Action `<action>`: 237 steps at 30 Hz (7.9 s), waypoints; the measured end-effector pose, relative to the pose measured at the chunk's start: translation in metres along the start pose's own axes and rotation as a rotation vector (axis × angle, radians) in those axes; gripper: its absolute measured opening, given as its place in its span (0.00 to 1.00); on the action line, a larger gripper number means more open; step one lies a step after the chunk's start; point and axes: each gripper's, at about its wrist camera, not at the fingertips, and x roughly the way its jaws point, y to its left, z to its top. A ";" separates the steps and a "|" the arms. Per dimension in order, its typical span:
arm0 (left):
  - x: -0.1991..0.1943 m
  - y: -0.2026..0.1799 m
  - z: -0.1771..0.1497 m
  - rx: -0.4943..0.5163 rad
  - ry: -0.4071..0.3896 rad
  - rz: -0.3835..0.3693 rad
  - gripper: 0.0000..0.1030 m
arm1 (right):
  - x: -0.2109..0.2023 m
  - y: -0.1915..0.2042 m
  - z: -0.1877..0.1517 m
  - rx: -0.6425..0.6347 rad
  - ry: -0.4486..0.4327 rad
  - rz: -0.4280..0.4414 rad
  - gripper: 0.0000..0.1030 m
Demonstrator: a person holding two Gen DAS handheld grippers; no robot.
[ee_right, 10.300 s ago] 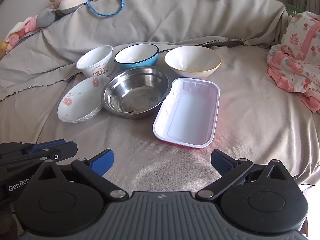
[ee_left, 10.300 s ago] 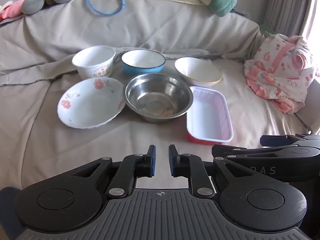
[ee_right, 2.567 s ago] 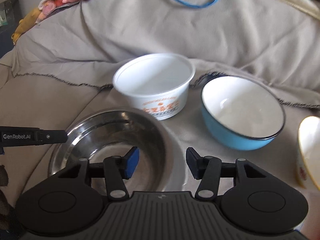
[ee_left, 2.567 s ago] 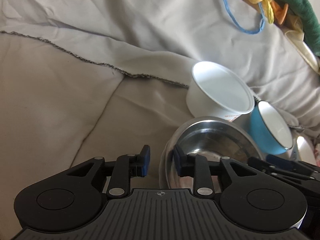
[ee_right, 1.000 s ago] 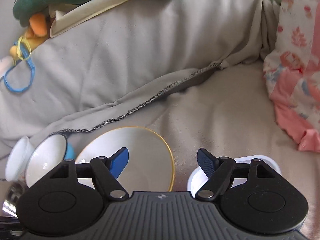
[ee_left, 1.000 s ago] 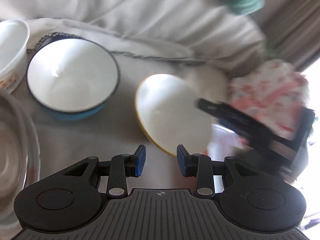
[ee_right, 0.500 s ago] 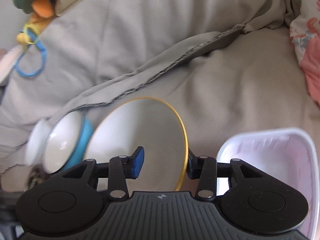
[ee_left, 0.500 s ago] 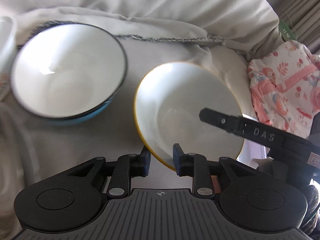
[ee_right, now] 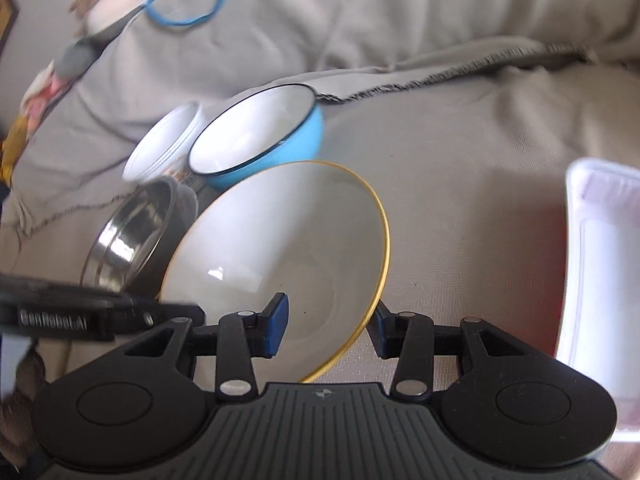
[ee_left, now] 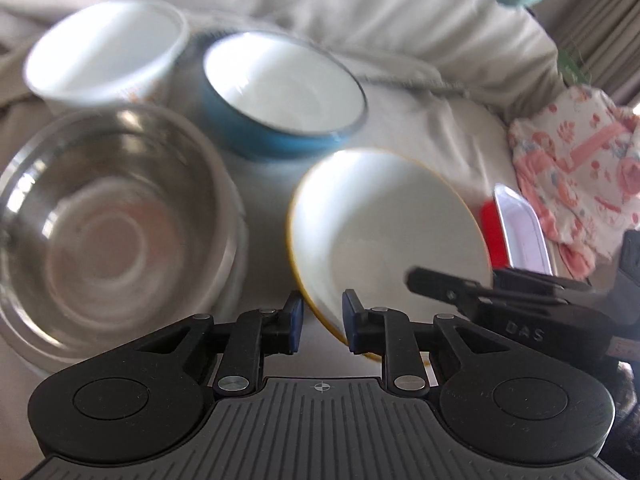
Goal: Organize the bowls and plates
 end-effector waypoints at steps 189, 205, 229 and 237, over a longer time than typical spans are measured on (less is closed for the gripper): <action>0.109 0.053 0.125 -0.167 0.029 -0.027 0.23 | 0.115 -0.040 0.137 0.137 0.127 0.018 0.29; 0.119 0.066 0.136 -0.227 0.023 -0.082 0.21 | 0.128 -0.040 0.141 0.149 0.117 0.021 0.33; -0.016 0.001 0.055 -0.007 -0.031 -0.107 0.35 | -0.005 0.012 0.081 0.192 0.020 0.039 0.34; 0.010 0.016 0.034 0.019 0.051 -0.082 0.33 | 0.009 0.033 0.038 0.105 0.070 -0.130 0.34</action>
